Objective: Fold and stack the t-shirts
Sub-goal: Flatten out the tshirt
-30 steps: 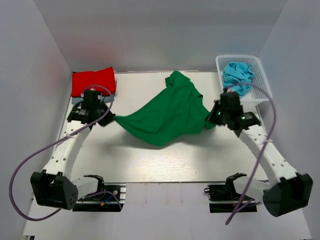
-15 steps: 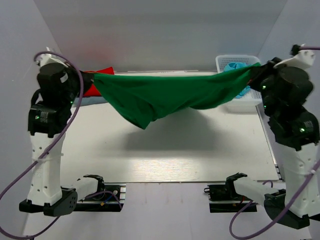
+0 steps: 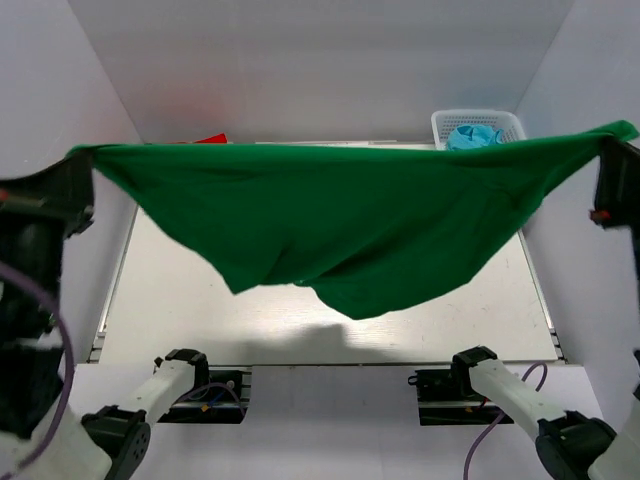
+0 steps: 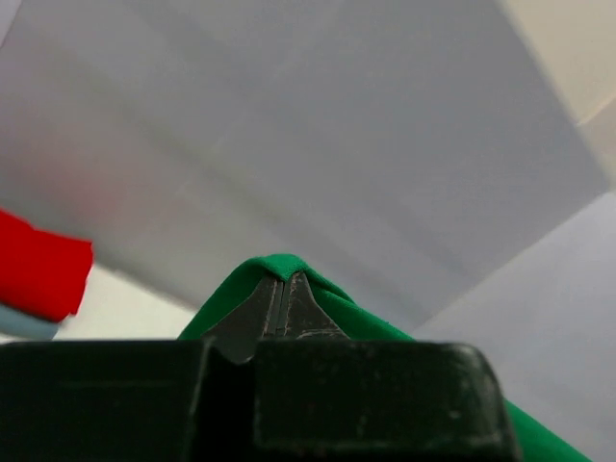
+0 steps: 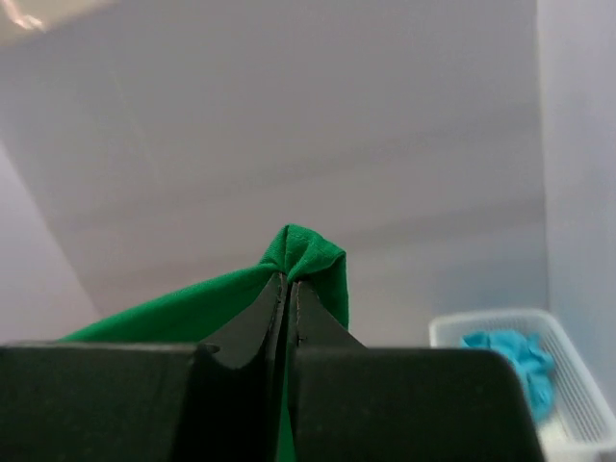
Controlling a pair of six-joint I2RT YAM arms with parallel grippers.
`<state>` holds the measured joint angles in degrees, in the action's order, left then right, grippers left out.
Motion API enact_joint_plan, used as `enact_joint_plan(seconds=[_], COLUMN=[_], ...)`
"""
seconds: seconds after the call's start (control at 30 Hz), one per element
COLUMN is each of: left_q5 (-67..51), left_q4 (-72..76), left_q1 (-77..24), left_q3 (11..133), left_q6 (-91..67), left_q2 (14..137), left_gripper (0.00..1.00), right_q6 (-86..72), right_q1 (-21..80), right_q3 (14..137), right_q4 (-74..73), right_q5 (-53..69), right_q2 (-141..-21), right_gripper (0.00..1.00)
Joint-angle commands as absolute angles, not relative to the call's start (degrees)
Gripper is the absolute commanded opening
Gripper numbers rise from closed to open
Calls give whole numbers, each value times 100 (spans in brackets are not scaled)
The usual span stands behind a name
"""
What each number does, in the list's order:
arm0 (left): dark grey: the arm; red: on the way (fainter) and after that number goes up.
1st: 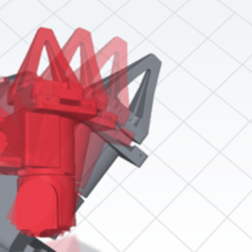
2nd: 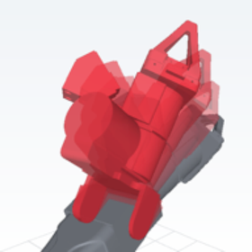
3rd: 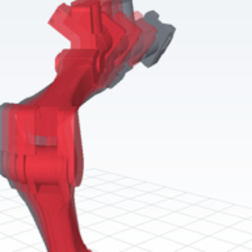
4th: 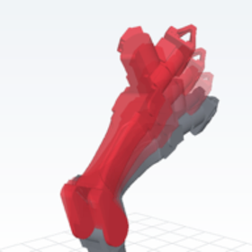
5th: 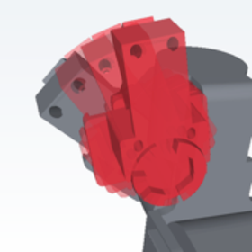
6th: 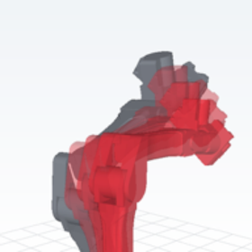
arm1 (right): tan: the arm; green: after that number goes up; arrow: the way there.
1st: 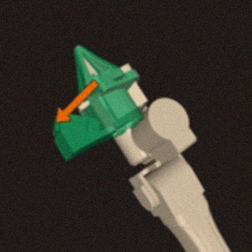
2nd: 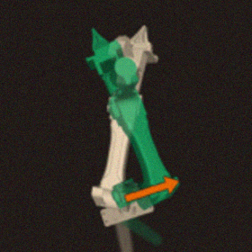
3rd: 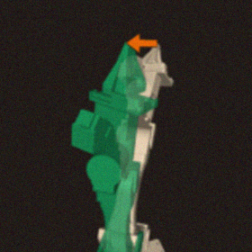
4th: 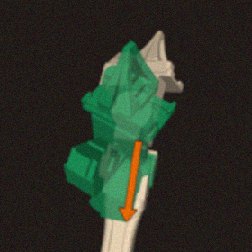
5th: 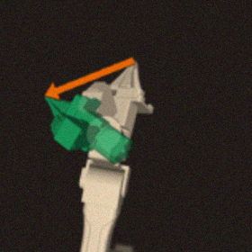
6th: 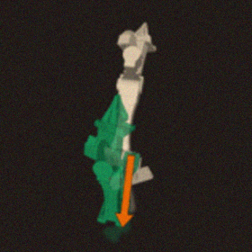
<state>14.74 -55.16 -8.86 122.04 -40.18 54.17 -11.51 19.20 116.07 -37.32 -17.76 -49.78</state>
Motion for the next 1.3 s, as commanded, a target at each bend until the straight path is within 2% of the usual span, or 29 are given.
enact_joint_plan(seconds=[0.0,0.23,0.37,0.57,0.73,0.83,0.87,0.9,0.97,1.07,1.13,1.27], left_q5=[1617,1170,906,661,659,204,150,149,149,149,70,70], left_q4=[-5458,-5686,-5600,-5248,-4317,-3589,-3490,-3489,-3725,-3963,-4034,-4263], left_q1=[-879,-879,-879,-809,-809,-756,-756,-756,-756,-756,-756,-756], left_q3=[12401,12121,11086,8680,7323,6996,7074,7206,7864,8621,8780,8308], left_q6=[-3858,-3911,-4148,-4315,-4368,-4035,-3938,-3885,-3797,-3586,-3455,-3454], left_q2=[5107,5167,5247,6072,7179,8206,8505,9126,9718,10501,10591,10399], left_gripper=[0,0,0,0,1,42,73,81,95,99,99,99], right_q6=[-975,-1195,-1414,-1731,-2047,-2153,-2136,-2153,-2145,-2153,-2162,-2153], right_q1=[1898,1899,1907,1872,1811,1697,1688,1653,1635,1565,1529,1450], right_q3=[11769,11181,10346,8353,7278,7110,7223,7407,7758,8679,8885,9211], right_q4=[-3155,-3226,-3060,-2428,-2048,-2048,-2065,-2057,-2161,-2522,-2732,-2874], right_q5=[-1328,-1292,-1275,-1529,-1872,-1224,-1178,-1152,-1291,-1573,-1704,-1863], right_q2=[-4721,-4649,-4799,-5448,-6818,-8004,-8250,-8940,-9376,-10525,-10713,-10951], right_gripper=[0,0,0,0,0,0,0,0,0,0,0,0])
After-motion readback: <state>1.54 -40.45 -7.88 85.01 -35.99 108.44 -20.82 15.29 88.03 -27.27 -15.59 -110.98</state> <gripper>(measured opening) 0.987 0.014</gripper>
